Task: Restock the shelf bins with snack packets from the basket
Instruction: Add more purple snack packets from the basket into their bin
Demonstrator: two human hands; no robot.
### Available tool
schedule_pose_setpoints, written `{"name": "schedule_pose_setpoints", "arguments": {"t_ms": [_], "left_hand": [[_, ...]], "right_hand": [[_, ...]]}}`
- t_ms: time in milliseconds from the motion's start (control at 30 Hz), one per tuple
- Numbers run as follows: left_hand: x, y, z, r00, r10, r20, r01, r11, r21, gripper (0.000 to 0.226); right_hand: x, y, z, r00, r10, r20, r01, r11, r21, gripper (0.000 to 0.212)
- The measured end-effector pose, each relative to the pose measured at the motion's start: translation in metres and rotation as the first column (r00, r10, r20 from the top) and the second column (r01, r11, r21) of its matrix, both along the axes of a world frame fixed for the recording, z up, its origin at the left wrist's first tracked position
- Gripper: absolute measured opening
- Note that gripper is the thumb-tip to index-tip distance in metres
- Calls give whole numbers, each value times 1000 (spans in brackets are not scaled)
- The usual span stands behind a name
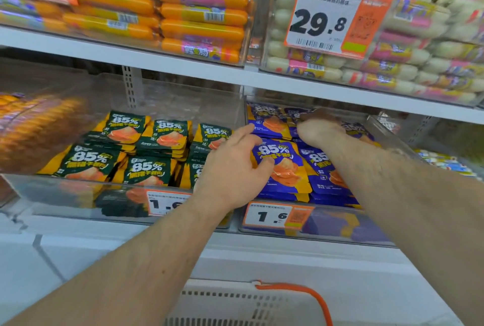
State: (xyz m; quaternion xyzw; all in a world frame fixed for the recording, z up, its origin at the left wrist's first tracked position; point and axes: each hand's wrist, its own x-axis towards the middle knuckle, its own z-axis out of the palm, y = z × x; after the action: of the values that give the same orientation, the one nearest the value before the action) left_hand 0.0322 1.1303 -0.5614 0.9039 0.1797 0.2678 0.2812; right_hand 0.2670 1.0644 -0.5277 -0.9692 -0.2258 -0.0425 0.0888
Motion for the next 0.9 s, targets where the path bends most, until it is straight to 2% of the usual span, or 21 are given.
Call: {"name": "schedule_pose_setpoints", "arguments": {"t_ms": [133,300,400,467,567,633,700,767,833,900], "left_hand": [[-1,-1,0,1000,0,-26,0,1000,-2,47],[0,1,0,999,-20,-39,19,1000,-20,48],[-1,1,3,999,-26,-42,25,999,-20,55],[-5,0,5,999,-20,29,20,1000,-14,63],[-18,-7,8,989,14,148,-35,989,144,61],[-34,-15,7,967,-22,255,-61,948,313,41],[-58,-23,-1,951,-106,290,-14,923,383,17],[-83,-27,-12,964,-208,167,122,901,417,8],[-105,-26,-28,966,-216,-140,255,879,402,7],[-121,-17,-46,881,-134,-454,301,899,318,15]], "right_hand": [[1,-2,1,998,57,23,-55,994,-89,35],[-3,-11,6,1000,29,11,-29,998,-55,29],[-30,-23,14,993,56,100,-56,998,-8,31],[-59,-32,15,965,140,222,-166,981,101,31],[-104,-45,9,871,239,429,-403,848,345,36],[-136,-49,0,840,260,476,-486,751,447,35],[-165,-52,-13,778,305,550,-593,647,479,32],[-191,-54,-32,700,334,631,-689,548,475,27],[-216,-54,-61,654,400,642,-748,471,468,22],[-237,-53,-101,669,493,557,-744,448,496,21]]}}
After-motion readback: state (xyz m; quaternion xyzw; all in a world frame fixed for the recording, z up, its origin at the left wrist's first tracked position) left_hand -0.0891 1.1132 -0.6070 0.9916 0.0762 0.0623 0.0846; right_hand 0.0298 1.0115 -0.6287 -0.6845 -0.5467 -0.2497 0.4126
